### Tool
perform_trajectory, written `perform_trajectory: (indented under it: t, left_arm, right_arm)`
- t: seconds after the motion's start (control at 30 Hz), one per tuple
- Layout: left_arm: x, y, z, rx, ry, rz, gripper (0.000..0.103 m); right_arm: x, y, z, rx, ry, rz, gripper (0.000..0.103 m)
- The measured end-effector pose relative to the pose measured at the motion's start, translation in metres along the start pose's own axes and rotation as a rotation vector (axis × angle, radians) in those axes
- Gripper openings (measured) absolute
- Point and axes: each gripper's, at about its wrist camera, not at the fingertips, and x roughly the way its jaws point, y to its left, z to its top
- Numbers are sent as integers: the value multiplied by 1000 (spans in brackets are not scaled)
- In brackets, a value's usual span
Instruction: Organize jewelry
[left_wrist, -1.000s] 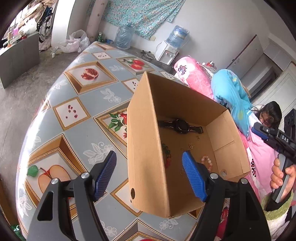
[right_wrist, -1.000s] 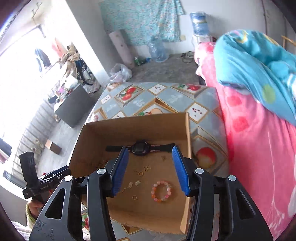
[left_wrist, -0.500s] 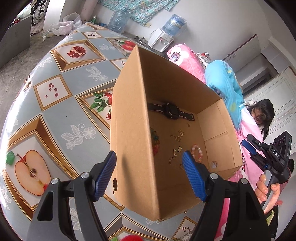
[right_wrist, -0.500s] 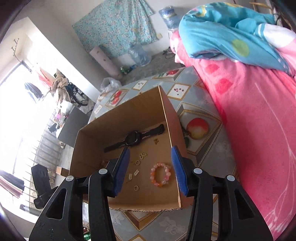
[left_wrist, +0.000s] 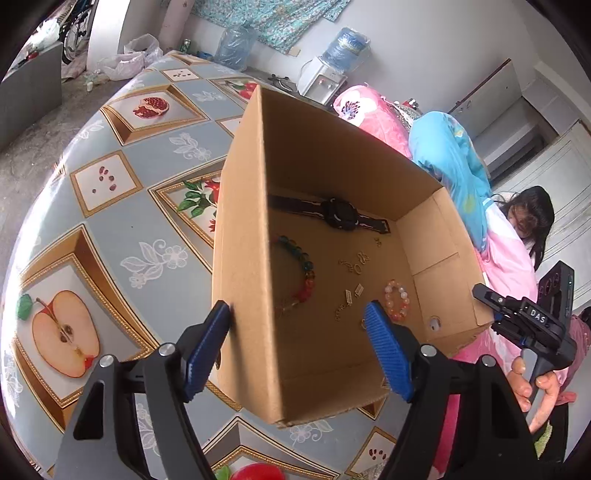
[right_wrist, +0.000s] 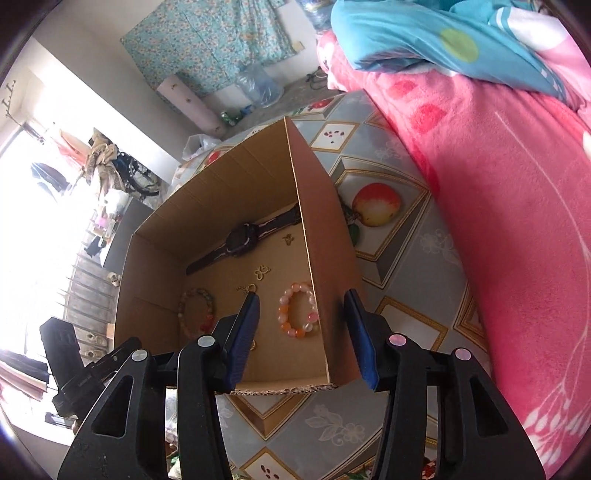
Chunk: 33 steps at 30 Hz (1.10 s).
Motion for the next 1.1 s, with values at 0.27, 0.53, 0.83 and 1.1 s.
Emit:
perform_trajectory:
  t: [0.27,0.53,0.83,1.1]
  left_arm:
    - [-20,9,-12,-5,-3,9,73]
    - [-36,13,-49,-12,33,4,74]
    - [-48,9,-70,-16,37,45,74]
    - [-55,12,-81,-14,10,39,74]
  right_arm:
    - [-14,5,-23,2,26,26,48]
    - [-18,2,-47,15,79,40,51]
    - [-27,6,-70,-4,88,40,51]
    - [-35,8,-90,-15,48,40,53]
